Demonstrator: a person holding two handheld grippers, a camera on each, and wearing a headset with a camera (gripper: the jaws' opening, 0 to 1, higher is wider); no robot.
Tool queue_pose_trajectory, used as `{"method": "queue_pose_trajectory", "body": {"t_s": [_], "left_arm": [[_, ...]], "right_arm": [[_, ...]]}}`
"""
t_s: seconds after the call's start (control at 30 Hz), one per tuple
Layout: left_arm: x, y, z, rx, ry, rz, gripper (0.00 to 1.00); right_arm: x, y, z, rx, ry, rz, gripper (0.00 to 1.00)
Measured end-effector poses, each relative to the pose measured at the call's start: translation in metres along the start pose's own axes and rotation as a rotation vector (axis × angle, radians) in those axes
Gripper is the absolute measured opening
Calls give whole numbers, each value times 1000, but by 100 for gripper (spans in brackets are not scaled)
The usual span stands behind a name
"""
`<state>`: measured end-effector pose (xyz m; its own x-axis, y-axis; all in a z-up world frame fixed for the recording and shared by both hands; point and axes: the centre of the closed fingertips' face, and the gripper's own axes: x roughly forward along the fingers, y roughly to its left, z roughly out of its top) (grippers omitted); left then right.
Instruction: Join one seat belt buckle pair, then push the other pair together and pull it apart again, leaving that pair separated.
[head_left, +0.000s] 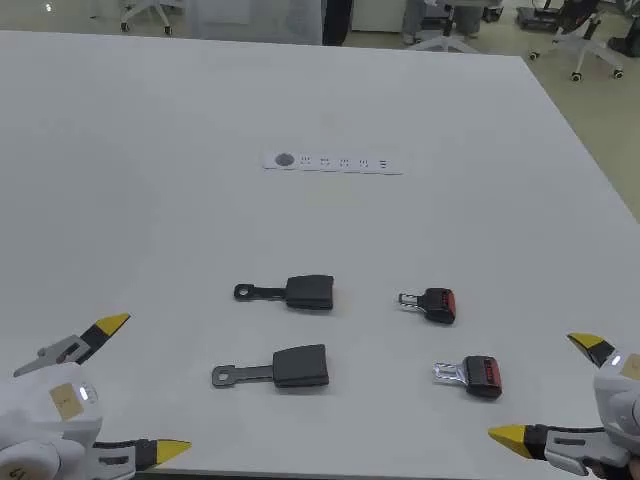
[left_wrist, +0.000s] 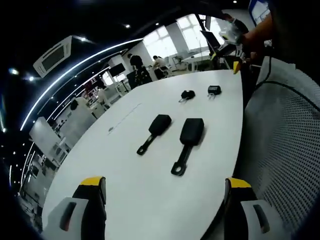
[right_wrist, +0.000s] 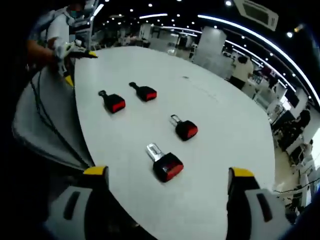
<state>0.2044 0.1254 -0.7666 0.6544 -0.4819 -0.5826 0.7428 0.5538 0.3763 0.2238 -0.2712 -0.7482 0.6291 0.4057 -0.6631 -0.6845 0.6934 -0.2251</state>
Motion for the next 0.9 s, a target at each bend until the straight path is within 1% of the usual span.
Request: {"method": "queue_pose_trajectory", "body": {"t_s": [0.03,0.1,0.23,0.3,0.37,0.57,0.73,0.9], "left_arm": [[0,-1,-1,-2,9,0,100],[1,-3,-1,7,14,-9,100],[0,0,1,5,4,4,99],[0,-4,3,14,0,-6,99],[1,-6,3,23,3,-13,99],[-1,-3,6,27,-3,0,99],[-1,-4,8,43,1,2,99],[-3,1,9,36,-11,24,99]], "right_arm": [[1,4,-1,-13,9,14,100],[2,6,-1,-24,13,20,100],[-1,10,-2,-31,14,26,100],[-2,12,-4,-32,14,28,100],[-4,14,-6,-33,15,28,100],[-7,15,-6,-13,2,17,100],[-7,17,-6,-14,0,25,99],[-5,17,-7,-28,7,36,99]]}}
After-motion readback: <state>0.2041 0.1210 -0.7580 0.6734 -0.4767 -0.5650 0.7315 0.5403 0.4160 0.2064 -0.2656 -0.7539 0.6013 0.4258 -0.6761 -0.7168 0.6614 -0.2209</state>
